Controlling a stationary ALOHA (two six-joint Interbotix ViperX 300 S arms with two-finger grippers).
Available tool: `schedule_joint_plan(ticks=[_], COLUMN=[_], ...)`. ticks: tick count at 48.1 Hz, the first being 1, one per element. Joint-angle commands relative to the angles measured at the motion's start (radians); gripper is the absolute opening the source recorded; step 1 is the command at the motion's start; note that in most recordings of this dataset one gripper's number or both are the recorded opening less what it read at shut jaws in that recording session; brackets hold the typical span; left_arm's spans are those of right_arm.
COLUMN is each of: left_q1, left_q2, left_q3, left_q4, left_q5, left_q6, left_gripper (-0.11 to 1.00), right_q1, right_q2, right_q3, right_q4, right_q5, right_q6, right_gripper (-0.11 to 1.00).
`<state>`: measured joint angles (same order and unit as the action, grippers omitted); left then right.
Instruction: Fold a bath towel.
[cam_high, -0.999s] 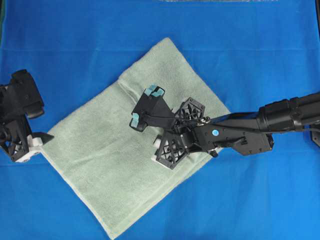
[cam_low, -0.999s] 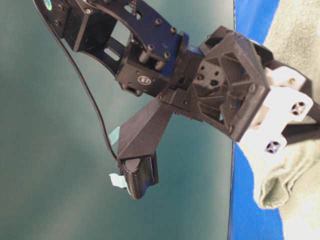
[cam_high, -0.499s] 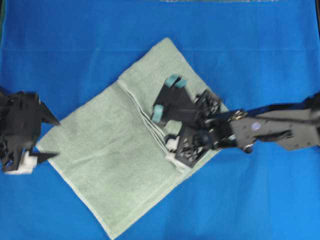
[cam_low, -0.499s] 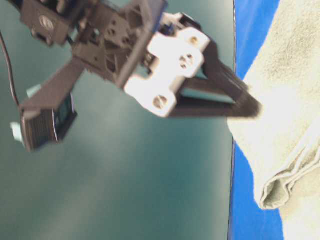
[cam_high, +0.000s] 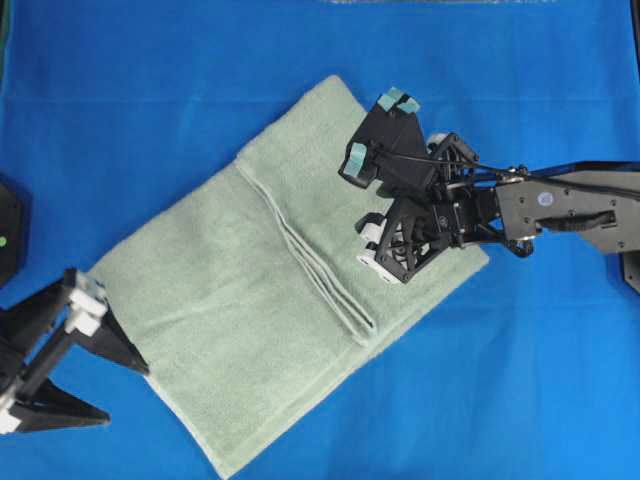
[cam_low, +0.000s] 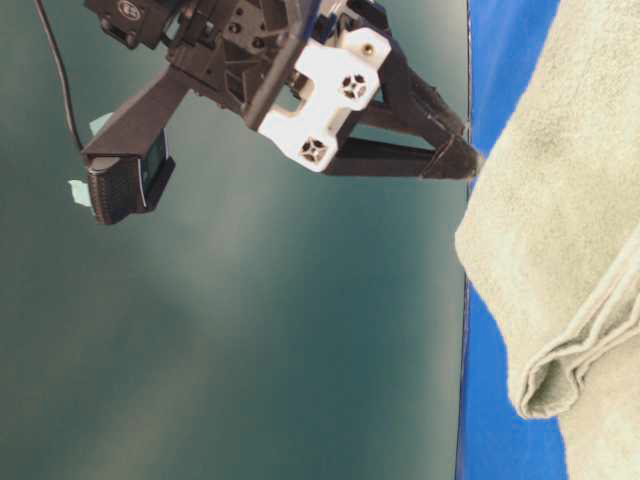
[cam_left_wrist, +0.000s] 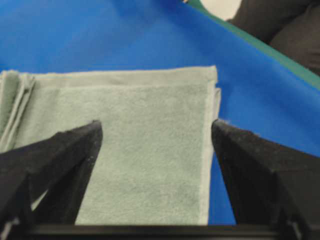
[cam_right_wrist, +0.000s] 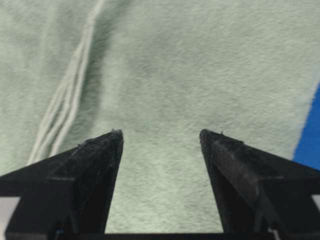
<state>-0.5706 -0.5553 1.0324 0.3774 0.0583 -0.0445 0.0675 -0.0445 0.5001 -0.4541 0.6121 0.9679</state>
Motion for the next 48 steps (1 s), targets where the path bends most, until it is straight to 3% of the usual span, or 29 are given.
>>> schedule_joint_plan(ticks=[1, 14, 21, 35, 39, 48], left_q1=[-0.002, -0.015, -0.035, -0.014, -0.012, -0.011], left_q2=[0.063, 0.382, 0.518, 0.581, 0.578, 0.577], left_q3=[-0.051, -0.204, -0.253, -0.242, -0.238, -0.242], left_q4=[-0.003, -0.006, -0.005, -0.006, -0.005, -0.005], left_q5=[0.028, 0.253, 0.281, 0.296, 0.308, 0.356], left_q6=[-0.006, -0.029, -0.015, -0.008, -0.011, 0.005], left_gripper=[0.84, 0.84, 0.84, 0.81, 0.68, 0.18], right_q1=[-0.002, -0.002, -0.002, -0.002, 0.0, 0.009], right_q2=[-0.026, -0.028, -0.034, -0.037, -0.038, -0.038], right_q3=[-0.009, 0.002, 0.012, 0.02, 0.018, 0.02], right_q4=[-0.008, -0.012, -0.018, -0.034, -0.035, -0.037], right_q5=[-0.003, 0.0, 0.0, -0.006, -0.006, -0.006], right_q6=[-0.002, -0.002, -0.002, 0.0, 0.002, 0.0], right_gripper=[0.63, 0.63, 0.63, 0.63, 0.63, 0.63])
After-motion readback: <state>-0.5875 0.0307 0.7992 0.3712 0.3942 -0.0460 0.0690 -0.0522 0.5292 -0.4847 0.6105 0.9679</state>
